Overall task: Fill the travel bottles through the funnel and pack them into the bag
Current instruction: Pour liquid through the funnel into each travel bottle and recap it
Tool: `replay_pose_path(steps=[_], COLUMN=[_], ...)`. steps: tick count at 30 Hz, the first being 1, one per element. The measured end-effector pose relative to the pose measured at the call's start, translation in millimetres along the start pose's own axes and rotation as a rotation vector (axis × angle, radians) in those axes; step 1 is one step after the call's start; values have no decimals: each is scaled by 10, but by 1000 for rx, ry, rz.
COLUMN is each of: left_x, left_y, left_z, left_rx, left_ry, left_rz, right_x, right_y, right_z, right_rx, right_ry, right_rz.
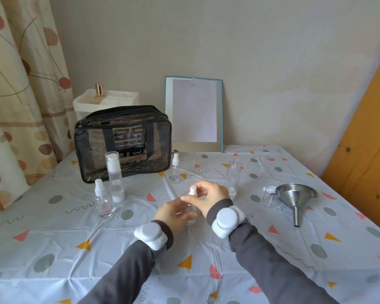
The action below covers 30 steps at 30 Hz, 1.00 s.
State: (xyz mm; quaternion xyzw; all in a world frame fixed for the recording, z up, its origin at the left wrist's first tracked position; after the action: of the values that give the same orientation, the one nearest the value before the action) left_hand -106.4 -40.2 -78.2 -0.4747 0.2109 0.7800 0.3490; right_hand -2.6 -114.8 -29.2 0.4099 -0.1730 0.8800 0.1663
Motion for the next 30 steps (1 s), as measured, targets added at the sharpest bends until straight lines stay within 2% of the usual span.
replay_pose_path(steps=[2, 5, 10, 14, 17, 19, 24, 30], left_x=[-7, -26, -14, -13, -12, -11, 11, 4], left_y=[1, 18, 27, 21, 13, 15, 13, 5], left_z=[1, 3, 3, -8, -10, 4, 18, -17], left_rx=[-6, 4, 21, 6, -1, 2, 25, 16], left_ry=[-14, 0, 31, 28, 12, -1, 46, 58], left_rz=[-7, -22, -34, -18, -2, 6, -28, -9], right_x=[-10, -21, -19, -51, -6, 3, 5, -51], right_y=[-20, 0, 70, 58, 12, 7, 97, 60], right_z=[-23, -48, -1, 24, 18, -3, -16, 13], right_rx=[-17, -8, 76, -16, -25, -48, 91, -63], right_ry=[97, 127, -75, -85, 64, 136, -97, -37], right_rz=[-36, 7, 115, 69, -30, -12, 118, 86])
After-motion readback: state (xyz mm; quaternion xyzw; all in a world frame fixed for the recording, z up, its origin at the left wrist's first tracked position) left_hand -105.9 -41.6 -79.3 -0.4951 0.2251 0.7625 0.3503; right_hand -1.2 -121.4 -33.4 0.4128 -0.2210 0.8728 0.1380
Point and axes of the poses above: each hand's wrist, its own y-axis away from the middle knuckle, its own z-axis out of the back of the hand, x = y × z, the point moved 1 cm from there along -y, towards the middle knuckle, and after that the axes turned 9 degrees about x, right-handed, at the moved point
